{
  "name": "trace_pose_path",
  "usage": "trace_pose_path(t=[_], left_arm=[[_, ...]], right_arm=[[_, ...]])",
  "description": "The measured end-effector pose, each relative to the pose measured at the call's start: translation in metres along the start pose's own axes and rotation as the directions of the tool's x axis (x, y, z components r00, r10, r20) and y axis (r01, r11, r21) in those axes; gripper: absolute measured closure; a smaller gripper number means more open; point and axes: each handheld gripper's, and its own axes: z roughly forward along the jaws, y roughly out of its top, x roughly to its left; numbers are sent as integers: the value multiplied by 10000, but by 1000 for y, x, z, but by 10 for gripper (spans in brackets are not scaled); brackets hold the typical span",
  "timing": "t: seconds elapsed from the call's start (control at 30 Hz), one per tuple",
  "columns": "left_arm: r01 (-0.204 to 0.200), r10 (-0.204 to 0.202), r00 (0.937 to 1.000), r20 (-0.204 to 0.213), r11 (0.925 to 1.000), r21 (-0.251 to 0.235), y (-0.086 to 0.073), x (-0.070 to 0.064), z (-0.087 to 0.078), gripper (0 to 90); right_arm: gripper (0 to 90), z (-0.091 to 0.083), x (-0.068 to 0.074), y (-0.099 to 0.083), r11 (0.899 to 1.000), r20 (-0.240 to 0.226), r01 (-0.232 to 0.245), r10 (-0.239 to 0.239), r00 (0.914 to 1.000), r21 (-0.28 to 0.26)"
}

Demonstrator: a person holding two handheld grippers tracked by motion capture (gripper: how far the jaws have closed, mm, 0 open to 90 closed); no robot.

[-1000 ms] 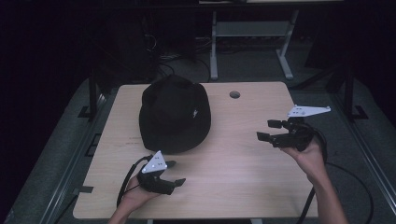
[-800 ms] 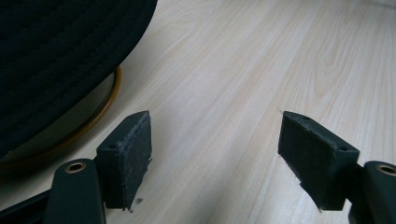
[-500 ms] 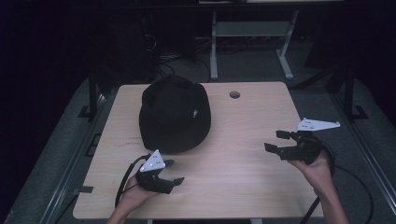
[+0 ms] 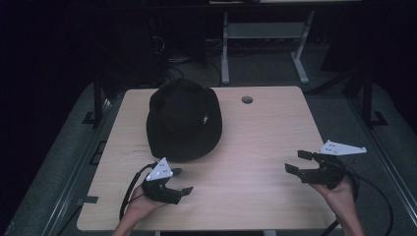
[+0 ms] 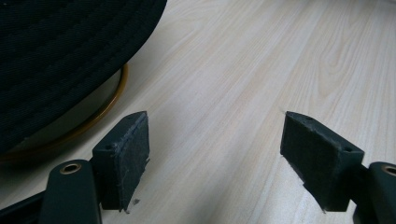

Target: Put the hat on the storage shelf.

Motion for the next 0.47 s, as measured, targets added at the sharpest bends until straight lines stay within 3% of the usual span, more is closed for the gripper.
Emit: trace_pose_path(t=[0.3, 0.47], left_arm=[[61, -61, 10000, -27, 10000, -58, -2, 3, -2, 233], [160, -160, 9999, -22, 9997, -207, -1, 4, -5, 227]], right_arm=[[190, -13, 8, -27, 9986, 108, -48, 54, 9999, -521], [178, -20, 19, -43, 9956, 220, 38, -17, 9998, -935]])
